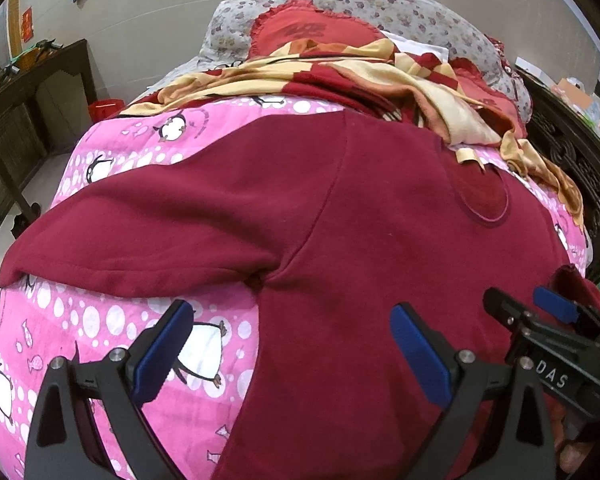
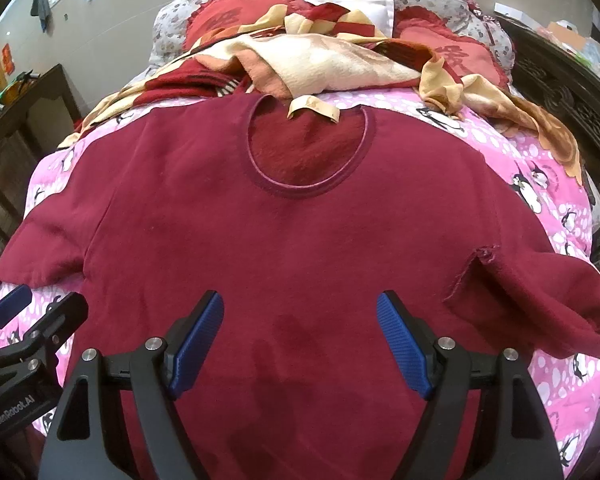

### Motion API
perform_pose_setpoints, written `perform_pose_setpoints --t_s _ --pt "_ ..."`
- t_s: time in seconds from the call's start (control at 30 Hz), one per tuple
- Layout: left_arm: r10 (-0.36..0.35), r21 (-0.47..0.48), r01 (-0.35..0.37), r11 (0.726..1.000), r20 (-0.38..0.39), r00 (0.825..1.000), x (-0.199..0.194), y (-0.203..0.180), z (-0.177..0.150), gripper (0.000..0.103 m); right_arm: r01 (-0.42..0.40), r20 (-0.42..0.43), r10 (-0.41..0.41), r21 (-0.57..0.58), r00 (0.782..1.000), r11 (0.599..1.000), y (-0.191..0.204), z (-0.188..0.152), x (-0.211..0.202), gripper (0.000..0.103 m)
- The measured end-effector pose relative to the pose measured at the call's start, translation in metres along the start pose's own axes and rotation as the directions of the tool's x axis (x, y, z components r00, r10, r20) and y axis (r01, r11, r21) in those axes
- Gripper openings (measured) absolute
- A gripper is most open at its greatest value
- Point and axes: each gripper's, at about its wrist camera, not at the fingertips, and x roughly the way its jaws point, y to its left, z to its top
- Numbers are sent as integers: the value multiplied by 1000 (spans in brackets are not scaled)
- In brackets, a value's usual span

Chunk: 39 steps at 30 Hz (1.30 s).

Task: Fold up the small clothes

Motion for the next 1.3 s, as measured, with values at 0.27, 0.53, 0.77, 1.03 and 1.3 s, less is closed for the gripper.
perform_pose_setpoints --t_s 0.27,0.53,0.77,1.03,1.3 --pt "2 -18 -3 1000 -3 1000 1 4 1 101 -4 -7 4 -9 1000 1000 5 0 2 83" --pt "0 -25 0 1000 -5 1000 2 5 0 101 -4 -8 4 -17 1000 1000 9 0 3 83" --pt "-7 -39 7 999 -3 1000 2 8 1 101 -7 -16 7 -22 1000 1000 11 -1 4 83" --pt "-6 -38 6 999 -1 1000 3 10 1 101 -11 -20 11 -23 1000 1000 13 -1 6 83" --pt "-34 -79 32 996 -13 999 -3 23 2 101 -18 -21 17 -28 1000 999 18 0 7 83"
